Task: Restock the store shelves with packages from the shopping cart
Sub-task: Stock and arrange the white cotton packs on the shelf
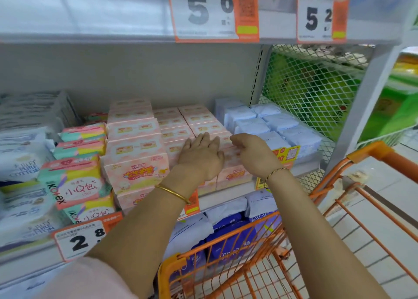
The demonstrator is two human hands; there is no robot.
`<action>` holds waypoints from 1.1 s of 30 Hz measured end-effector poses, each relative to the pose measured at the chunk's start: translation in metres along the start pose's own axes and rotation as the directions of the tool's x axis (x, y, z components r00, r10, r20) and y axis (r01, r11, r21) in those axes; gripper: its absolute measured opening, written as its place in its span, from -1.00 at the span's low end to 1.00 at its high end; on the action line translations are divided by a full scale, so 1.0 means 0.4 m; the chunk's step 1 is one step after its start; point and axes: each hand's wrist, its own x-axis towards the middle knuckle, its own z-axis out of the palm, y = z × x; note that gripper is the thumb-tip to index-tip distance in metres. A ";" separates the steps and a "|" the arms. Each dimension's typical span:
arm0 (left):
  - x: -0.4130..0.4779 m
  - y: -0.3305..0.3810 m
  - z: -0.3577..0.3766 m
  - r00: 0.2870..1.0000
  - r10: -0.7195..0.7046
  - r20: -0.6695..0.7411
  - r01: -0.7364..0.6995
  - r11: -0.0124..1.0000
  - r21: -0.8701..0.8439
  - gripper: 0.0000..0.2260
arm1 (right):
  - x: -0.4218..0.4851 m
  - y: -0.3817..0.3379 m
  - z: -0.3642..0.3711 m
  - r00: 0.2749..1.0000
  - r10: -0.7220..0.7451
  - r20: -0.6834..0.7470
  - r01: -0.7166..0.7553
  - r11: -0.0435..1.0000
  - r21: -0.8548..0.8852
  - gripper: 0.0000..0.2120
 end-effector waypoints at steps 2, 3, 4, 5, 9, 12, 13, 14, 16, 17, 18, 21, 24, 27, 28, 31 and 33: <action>-0.003 -0.003 0.002 1.000 -0.003 0.004 0.003 1.000 0.006 -0.53 | -0.007 -0.005 0.008 1.000 -0.008 -0.003 0.008 1.000 0.022 -0.54; -0.004 -0.004 0.001 1.000 -0.002 0.004 0.002 1.000 0.010 -0.53 | -0.011 -0.006 0.012 1.000 -0.016 -0.011 0.016 0.999 0.032 -0.54; -0.005 -0.005 0.000 1.000 -0.001 0.006 0.001 1.000 0.012 -0.53 | -0.015 -0.006 0.014 1.000 -0.023 -0.021 0.024 0.999 0.047 -0.53; -0.006 -0.004 -0.001 1.000 0.001 0.007 -0.001 1.000 0.013 -0.53 | -0.022 -0.004 0.015 0.999 -0.023 -0.037 0.025 0.996 0.081 -0.51; -0.011 0.023 -0.013 1.000 0.017 0.000 -0.017 1.000 0.006 -0.53 | -0.044 0.016 -0.014 0.984 0.000 -0.177 0.029 0.986 0.164 -0.51; -0.010 0.060 -0.017 0.997 0.078 -0.026 -0.078 0.997 -0.010 -0.54 | -0.055 0.043 -0.051 0.966 0.030 -0.257 -0.002 0.994 0.106 -0.53; -0.008 0.073 -0.017 0.993 0.111 -0.041 -0.112 0.994 -0.016 -0.54 | -0.057 0.058 -0.063 0.961 0.043 -0.274 -0.023 0.997 0.075 -0.52; -0.003 0.087 -0.017 0.988 0.145 -0.056 -0.146 0.989 -0.019 -0.54 | -0.056 0.075 -0.077 0.955 0.058 -0.291 -0.050 0.998 0.035 -0.52; 0.008 0.118 -0.022 0.976 0.207 -0.071 -0.209 0.978 -0.018 -0.55 | -0.049 0.117 -0.104 0.939 0.105 -0.329 -0.126 0.991 -0.043 -0.51; 0.016 0.134 -0.027 0.971 0.230 -0.068 -0.231 0.973 -0.016 -0.56 | -0.042 0.139 -0.118 0.929 0.132 -0.347 -0.167 0.983 -0.073 -0.52; 0.024 0.152 -0.033 0.967 0.248 -0.063 -0.250 0.968 -0.019 -0.57 | -0.034 0.157 -0.131 0.919 0.159 -0.360 -0.206 0.974 -0.095 -0.52; 0.065 0.199 -0.041 0.957 0.285 -0.057 -0.288 0.957 -0.044 -0.60 | 0.000 0.193 -0.163 0.921 0.199 -0.336 -0.273 0.943 -0.189 -0.54; 0.110 0.240 -0.034 0.950 0.310 -0.033 -0.311 0.950 -0.018 -0.62 | 0.047 0.215 -0.181 0.945 0.206 -0.254 -0.290 0.887 -0.359 -0.64; 0.137 0.264 -0.017 0.955 0.296 -0.002 -0.296 0.955 -0.005 -0.66 | 0.082 0.246 -0.182 0.948 0.269 -0.171 -0.318 0.837 -0.445 -0.68; 0.144 0.266 -0.009 0.956 0.293 0.001 -0.293 0.956 -0.007 -0.67 | 0.087 0.256 -0.180 0.949 0.277 -0.152 -0.317 0.831 -0.457 -0.70; 0.155 0.261 0.006 0.957 0.289 -0.017 -0.289 0.957 -0.021 -0.67 | 0.093 0.278 -0.174 0.958 0.247 -0.144 -0.285 0.816 -0.503 -0.66; 0.156 0.259 0.001 0.956 0.292 -0.024 -0.292 0.956 -0.035 -0.67 | 0.101 0.281 -0.175 0.962 0.238 -0.133 -0.272 0.807 -0.524 -0.65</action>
